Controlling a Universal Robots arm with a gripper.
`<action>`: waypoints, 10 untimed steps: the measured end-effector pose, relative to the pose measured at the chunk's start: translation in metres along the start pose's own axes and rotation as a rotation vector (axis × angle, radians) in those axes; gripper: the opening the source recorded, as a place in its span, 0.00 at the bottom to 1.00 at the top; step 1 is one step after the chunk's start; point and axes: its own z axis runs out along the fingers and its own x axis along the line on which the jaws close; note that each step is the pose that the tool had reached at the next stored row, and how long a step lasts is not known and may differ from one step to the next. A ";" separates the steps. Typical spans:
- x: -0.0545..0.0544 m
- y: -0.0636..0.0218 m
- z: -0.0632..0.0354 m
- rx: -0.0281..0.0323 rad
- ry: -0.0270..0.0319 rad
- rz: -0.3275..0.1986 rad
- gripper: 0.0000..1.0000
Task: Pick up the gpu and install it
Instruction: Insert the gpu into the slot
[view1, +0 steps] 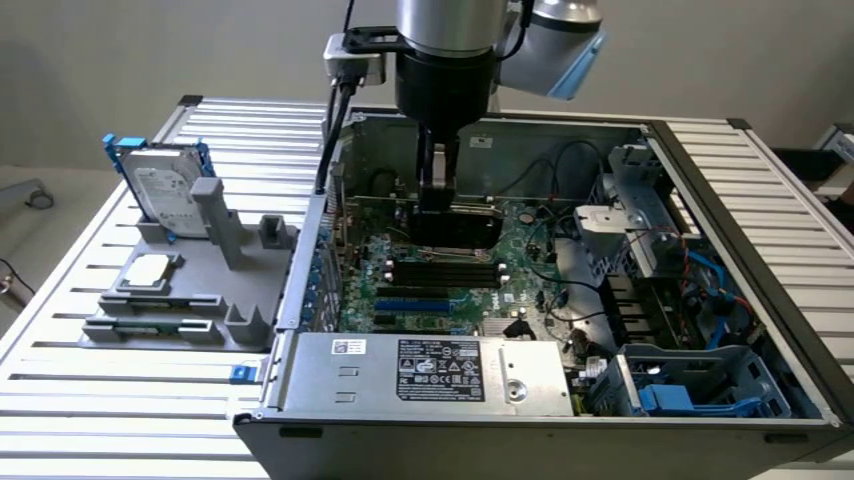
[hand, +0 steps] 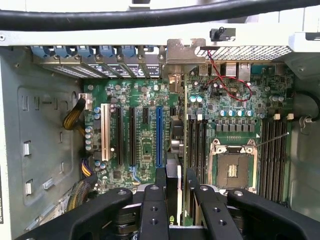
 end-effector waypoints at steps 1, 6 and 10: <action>0.000 0.0000 0.0000 0.0000 0.0000 0.000 0.26; 0.000 0.0000 0.0000 0.0000 0.0000 0.000 0.26; 0.000 0.0000 0.0000 0.0001 0.0000 0.000 0.26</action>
